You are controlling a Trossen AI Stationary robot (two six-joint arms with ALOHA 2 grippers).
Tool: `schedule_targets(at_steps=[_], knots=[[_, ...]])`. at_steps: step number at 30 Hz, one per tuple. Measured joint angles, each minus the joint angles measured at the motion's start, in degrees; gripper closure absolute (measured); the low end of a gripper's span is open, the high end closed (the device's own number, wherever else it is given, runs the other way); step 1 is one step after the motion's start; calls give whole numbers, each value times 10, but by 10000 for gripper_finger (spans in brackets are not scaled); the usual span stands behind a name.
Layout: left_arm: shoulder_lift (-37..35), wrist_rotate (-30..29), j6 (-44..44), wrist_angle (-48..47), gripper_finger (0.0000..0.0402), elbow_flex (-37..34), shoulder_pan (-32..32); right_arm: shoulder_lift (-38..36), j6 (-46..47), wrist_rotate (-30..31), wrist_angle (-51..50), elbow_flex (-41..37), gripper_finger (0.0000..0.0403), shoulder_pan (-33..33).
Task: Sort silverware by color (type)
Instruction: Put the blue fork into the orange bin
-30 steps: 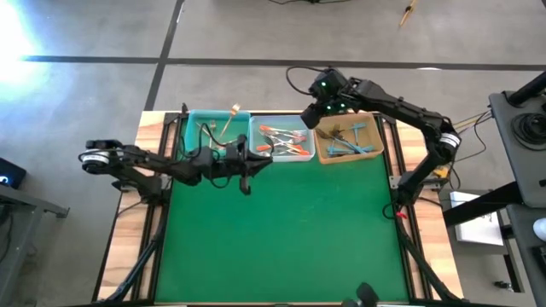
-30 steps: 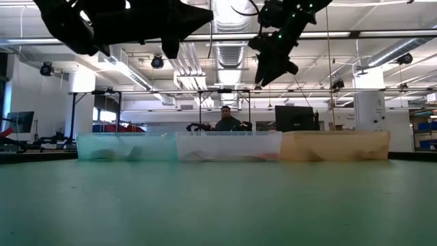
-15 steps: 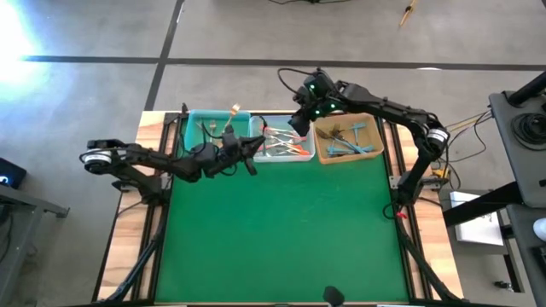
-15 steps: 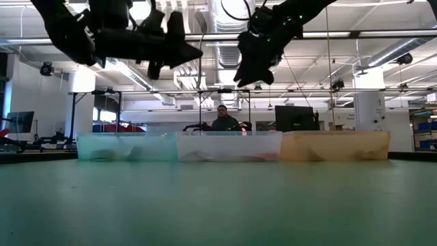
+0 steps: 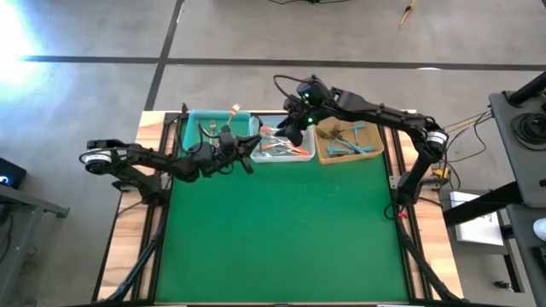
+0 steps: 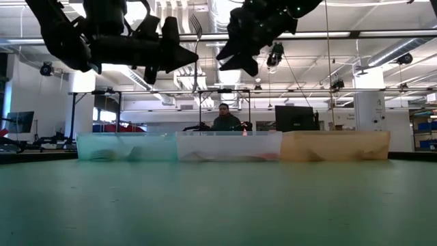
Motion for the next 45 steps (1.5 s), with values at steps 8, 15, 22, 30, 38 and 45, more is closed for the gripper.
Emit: schedule_targets(at_steps=[8, 15, 22, 30, 38, 45], knots=[[0, 2, -15, -1, 401, -9, -1, -1, 32, -1, -15, 9, 215, 12], [0, 12, -27, -1, 401, -6, -1, -1, 35, 0, -6, 10, 174, 18], [0, 10, -124, 0, 401, 2, -6, -1, 71, 16, 5, 10, 158, 60], [0, -142, -206, -38, 401, 2, -66, -2, 73, 173, -11, 10, 176, 129], [1, -266, -193, -61, 401, 36, -104, -2, 64, 281, 6, 7, 184, 179], [1, -260, -190, -112, 401, 90, -109, -2, 71, 355, 31, 0, 184, 201]])
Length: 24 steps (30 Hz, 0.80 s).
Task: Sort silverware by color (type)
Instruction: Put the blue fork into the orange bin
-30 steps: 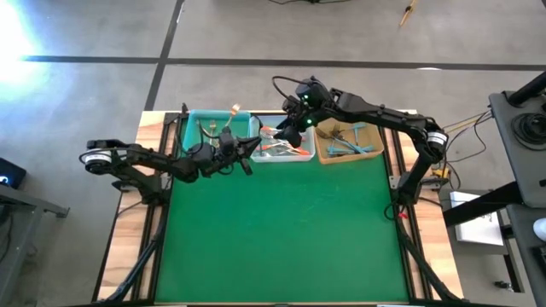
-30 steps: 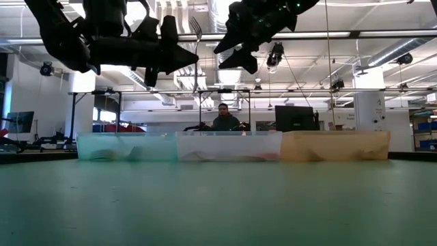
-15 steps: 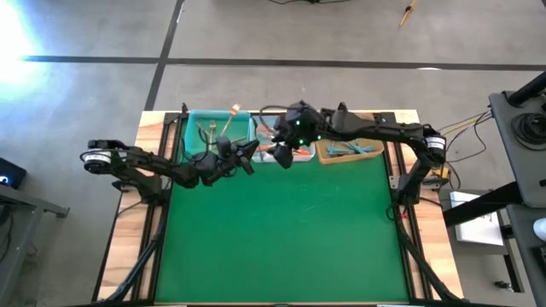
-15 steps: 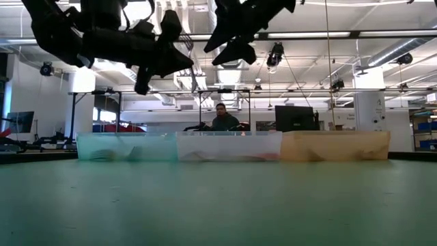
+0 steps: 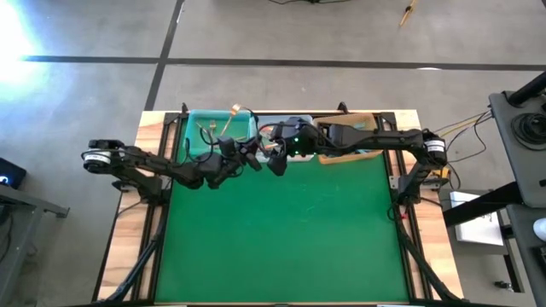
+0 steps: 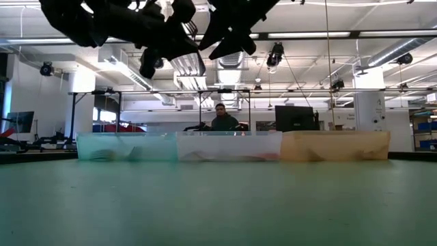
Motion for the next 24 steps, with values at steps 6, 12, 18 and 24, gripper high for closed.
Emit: schedule_targets(at_steps=[6, 12, 18, 24], knots=[[0, 0, 1, -1, 401, 3, -9, 0, 7, 10, 0, 0, 184, 1], [0, 1, 0, 10, 401, 5, -21, 0, 7, 11, 30, -2, 184, 1], [0, 5, 5, 11, 401, 8, -26, 0, 7, 11, 38, -2, 185, 0], [0, 5, 6, 12, 401, 8, -26, 0, -4, 24, 38, -3, 243, -1]])
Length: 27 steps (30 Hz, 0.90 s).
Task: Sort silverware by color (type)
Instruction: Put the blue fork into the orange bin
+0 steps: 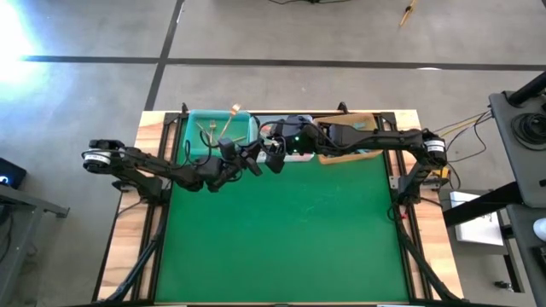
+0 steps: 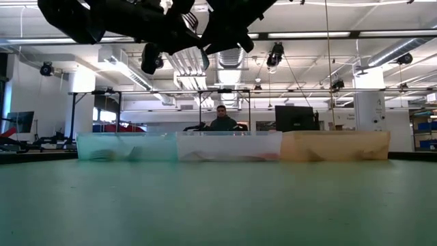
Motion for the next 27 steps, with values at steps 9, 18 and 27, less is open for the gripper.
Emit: schedule_targets(at_steps=[9, 18, 27], knots=[[0, -3, 1, 2, 401, 2, 0, 0, -41, 0, 10, 0, 388, -1], [0, 0, 9, 2, 401, 2, 0, 0, -51, -4, 12, 0, 393, -7], [-1, 81, 53, 0, 401, 1, -3, -7, -81, 47, -20, 15, 394, -16]])
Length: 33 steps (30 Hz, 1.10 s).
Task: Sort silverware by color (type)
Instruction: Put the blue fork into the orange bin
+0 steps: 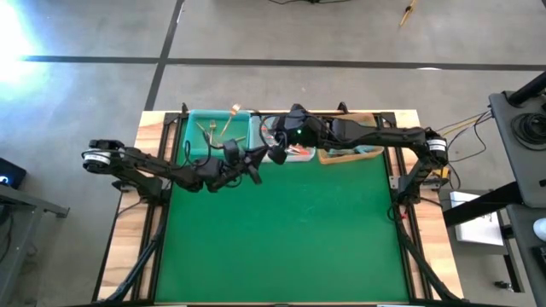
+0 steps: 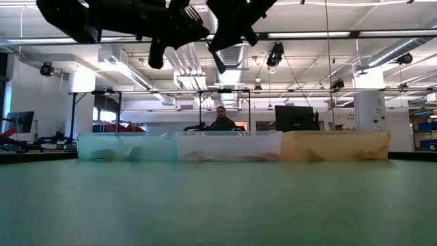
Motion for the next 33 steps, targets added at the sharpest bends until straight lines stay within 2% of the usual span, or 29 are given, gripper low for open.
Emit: schedule_targets(at_steps=[2, 5, 9, 11, 15, 17, 23, 30, 33], knots=[[-1, 15, 3, 0, 401, 0, 0, 0, -15, 31, -20, 8, 394, -1], [-8, 14, 15, -17, 395, -1, 1, -5, -29, 47, -81, 23, 394, -9], [-26, 18, 15, -106, 376, -2, 0, -23, -24, 114, -224, 46, 394, -44], [-34, 37, 6, -145, 367, -3, 0, -35, -1, 126, -311, 48, 394, -76], [-36, 53, -17, -194, 357, -4, 0, -46, 27, 115, -439, 31, 394, -162], [-34, 53, -18, -195, 356, -4, 0, -48, 17, 109, -453, 20, 394, -205], [-32, 53, -20, -204, 355, -4, -1, -43, -123, -5, -459, -10, 394, -297], [-31, 54, -31, -225, 355, -4, -2, -35, -270, -29, -499, -51, 394, -329], [-32, 54, -31, -225, 355, -4, -2, -37, -271, -41, -501, -62, 392, -327]])
